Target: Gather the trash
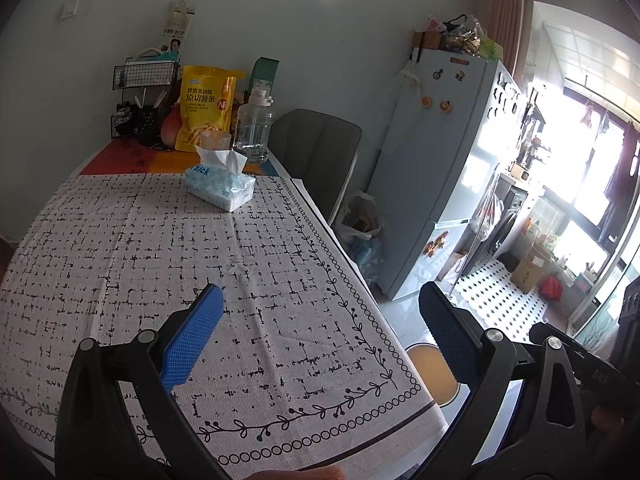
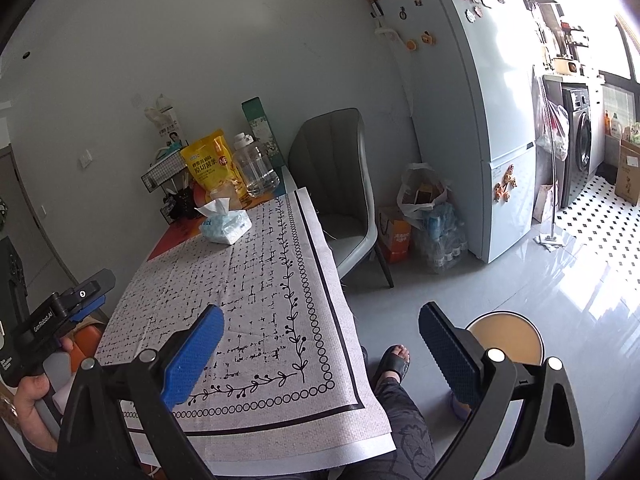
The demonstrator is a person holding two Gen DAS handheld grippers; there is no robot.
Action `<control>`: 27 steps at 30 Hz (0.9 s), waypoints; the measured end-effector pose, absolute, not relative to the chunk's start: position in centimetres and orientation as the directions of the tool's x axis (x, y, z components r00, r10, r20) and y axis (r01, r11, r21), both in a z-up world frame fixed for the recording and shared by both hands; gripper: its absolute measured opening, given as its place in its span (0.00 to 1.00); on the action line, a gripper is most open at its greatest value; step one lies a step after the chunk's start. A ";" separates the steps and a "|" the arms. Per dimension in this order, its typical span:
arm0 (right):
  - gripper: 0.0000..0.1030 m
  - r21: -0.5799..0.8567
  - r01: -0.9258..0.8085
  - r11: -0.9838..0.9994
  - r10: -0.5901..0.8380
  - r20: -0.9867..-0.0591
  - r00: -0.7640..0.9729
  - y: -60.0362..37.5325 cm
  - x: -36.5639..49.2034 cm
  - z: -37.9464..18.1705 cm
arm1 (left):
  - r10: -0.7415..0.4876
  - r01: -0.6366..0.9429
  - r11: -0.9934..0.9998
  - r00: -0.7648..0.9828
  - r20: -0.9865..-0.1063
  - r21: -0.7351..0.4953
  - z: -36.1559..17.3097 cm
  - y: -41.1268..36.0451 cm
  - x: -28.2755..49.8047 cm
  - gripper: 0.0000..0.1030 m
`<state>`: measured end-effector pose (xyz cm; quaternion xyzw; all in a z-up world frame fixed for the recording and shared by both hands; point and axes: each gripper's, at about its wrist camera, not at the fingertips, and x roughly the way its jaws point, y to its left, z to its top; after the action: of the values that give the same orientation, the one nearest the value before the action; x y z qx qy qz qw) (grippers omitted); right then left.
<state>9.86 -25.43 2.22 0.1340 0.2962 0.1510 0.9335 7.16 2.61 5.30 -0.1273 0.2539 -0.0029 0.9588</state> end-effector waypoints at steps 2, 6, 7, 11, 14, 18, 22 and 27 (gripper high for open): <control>0.93 0.341 -0.201 0.918 0.361 -0.513 0.779 -25.5 9.9 2.1 | -0.070 -0.058 0.968 0.872 -0.485 -0.245 5.3 2.6 7.2 0.94; 0.93 0.345 -0.196 0.918 0.359 -0.515 0.778 -25.6 9.9 1.9 | -0.070 -0.058 0.968 0.871 -0.486 -0.245 5.2 2.7 7.3 0.94; 0.93 0.345 -0.196 0.918 0.359 -0.515 0.778 -25.6 9.9 1.8 | -0.071 -0.058 0.968 0.871 -0.486 -0.245 5.3 2.7 7.2 0.94; 0.93 0.344 -0.196 0.918 0.360 -0.516 0.777 -25.6 9.9 1.8 | -0.072 -0.058 0.968 0.870 -0.488 -0.246 5.2 2.6 7.2 0.94; 0.93 0.344 -0.198 0.918 0.361 -0.518 0.776 -25.6 9.9 1.7 | -0.073 -0.055 0.968 0.870 -0.488 -0.244 5.2 2.6 7.2 0.94; 0.93 0.347 -0.195 0.917 0.361 -0.519 0.775 -25.7 10.0 1.5 | -0.074 -0.054 0.969 0.868 -0.491 -0.241 5.0 2.5 7.2 0.94; 0.93 0.347 -0.195 0.917 0.361 -0.517 0.776 -25.8 9.9 1.5 | -0.073 -0.055 0.969 0.868 -0.490 -0.242 4.9 2.4 7.2 0.94; 0.93 0.347 -0.195 0.917 0.361 -0.517 0.776 -25.8 9.9 1.4 | -0.075 -0.052 0.970 0.866 -0.494 -0.239 4.9 2.3 7.1 0.94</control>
<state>9.87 -25.84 1.42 0.1383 0.2994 0.1492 0.9322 7.13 2.32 4.87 -0.1230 0.2583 -0.0058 0.9582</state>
